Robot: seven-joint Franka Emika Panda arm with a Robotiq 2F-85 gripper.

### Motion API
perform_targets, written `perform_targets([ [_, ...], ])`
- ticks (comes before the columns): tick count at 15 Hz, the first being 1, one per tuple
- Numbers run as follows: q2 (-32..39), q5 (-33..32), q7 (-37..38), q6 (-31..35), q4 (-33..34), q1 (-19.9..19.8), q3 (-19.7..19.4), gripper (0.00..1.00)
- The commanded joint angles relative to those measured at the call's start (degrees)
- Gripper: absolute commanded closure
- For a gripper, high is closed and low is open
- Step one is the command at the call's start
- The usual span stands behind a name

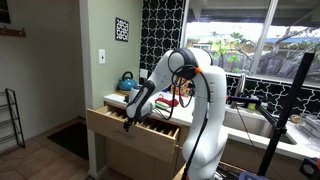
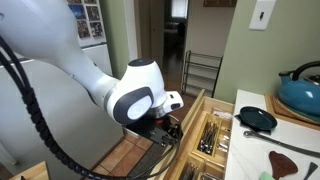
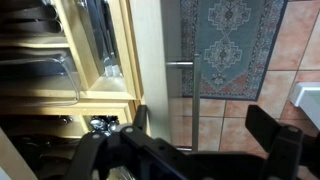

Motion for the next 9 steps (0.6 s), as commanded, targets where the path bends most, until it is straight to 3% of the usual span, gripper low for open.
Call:
perform_targets([
  [1,-0.7,15.8,-13.9,-5.0,0.9,-7.2,9.2,0.0],
  [5,-1.3,26.4,-25.2,-13.2,3.8,-5.5,7.0,0.0],
  [9,-1.6,24.4,-25.3,-21.7,5.7,-3.5,4.9,0.0],
])
